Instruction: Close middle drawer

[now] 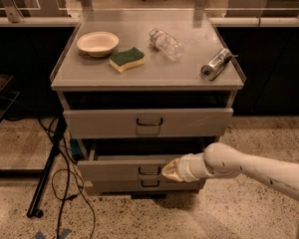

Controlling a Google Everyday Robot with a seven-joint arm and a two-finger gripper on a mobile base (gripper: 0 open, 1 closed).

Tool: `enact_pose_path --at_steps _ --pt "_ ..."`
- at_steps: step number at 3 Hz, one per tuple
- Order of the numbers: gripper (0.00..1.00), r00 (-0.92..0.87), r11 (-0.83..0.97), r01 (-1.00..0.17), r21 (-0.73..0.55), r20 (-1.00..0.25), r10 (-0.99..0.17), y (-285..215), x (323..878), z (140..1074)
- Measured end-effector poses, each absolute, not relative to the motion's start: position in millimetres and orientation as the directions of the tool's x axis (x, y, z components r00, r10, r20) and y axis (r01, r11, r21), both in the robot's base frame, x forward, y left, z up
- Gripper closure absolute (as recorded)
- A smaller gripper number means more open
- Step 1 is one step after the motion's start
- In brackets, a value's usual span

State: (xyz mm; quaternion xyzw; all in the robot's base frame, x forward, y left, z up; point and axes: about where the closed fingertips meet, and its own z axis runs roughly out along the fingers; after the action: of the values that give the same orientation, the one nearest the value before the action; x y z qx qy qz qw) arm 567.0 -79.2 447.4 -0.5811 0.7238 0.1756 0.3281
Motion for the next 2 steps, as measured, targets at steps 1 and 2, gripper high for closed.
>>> enact_pose_path --at_steps 1,2 --pt "1.00 -0.109 0.263 -0.956 -0.127 -0.679 -0.726 -79.2 567.0 447.4" --pt "0.83 -0.109 0.263 -0.956 -0.127 -0.679 -0.726 -79.2 567.0 447.4"
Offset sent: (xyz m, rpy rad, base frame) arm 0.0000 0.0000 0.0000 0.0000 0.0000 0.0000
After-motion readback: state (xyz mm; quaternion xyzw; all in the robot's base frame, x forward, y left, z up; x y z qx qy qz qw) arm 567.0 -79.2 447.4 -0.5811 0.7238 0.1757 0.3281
